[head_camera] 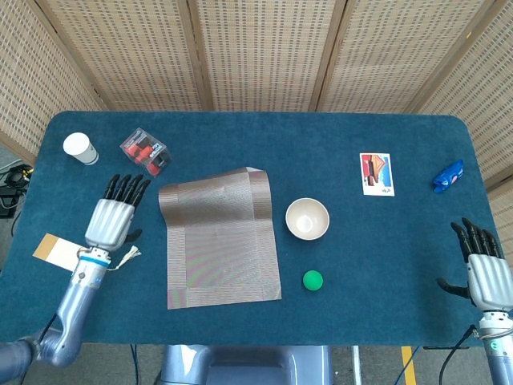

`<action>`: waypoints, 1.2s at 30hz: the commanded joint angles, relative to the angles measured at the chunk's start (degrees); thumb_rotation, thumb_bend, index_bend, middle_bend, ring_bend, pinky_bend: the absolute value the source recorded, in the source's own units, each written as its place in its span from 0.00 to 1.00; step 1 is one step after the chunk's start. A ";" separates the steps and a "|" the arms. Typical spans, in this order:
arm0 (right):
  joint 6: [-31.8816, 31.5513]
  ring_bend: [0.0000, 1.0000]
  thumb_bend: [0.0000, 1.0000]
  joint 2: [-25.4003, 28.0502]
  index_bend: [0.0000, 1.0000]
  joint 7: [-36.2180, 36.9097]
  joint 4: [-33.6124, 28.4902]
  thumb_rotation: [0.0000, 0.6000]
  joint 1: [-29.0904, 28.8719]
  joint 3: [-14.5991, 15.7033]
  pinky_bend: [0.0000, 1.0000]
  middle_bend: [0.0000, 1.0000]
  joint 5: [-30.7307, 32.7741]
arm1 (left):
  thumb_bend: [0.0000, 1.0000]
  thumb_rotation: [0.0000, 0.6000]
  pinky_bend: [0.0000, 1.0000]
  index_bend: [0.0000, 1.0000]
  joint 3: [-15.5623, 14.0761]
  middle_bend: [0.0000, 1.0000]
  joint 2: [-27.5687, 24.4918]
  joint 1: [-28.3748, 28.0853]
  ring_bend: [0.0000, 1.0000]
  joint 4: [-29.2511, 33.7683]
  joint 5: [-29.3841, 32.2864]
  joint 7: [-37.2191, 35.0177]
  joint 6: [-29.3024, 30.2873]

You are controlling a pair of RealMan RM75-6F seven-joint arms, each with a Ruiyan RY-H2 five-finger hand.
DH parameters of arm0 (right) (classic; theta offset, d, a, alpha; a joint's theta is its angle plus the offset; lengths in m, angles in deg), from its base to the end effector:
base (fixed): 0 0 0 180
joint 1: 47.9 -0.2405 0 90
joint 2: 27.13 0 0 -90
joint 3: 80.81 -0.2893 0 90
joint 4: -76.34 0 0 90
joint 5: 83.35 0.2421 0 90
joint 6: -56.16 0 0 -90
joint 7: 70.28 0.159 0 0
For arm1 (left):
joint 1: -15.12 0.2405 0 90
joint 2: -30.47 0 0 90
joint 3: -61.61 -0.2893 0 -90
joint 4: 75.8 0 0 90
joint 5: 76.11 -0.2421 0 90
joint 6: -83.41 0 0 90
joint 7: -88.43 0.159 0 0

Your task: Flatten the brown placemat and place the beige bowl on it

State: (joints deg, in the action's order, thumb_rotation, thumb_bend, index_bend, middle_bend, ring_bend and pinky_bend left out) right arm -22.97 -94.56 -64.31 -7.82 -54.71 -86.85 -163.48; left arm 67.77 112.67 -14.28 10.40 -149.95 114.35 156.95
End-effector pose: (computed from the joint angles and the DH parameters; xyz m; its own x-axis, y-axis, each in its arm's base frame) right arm -0.3890 -0.2289 0.1413 0.3559 -0.0203 0.9343 -0.9310 0.0787 0.3563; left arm -0.2478 0.3417 0.0242 0.5877 -0.0161 0.8089 0.7845 -0.2333 -0.5746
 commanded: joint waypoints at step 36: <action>9.88 0.01 0.23 -16.93 0.41 -18.78 2.10 1.00 -14.78 -3.27 0.12 0.15 -4.27 | 0.17 1.00 0.00 0.04 -7.51 0.00 -5.59 19.38 0.00 -3.12 -12.42 -13.53 16.08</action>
State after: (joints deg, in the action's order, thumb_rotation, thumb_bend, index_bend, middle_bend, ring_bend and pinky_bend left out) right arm -14.11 -110.43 -82.19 -5.89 -68.59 -89.42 -168.58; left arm 60.21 107.06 5.08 7.33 -162.40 100.87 173.09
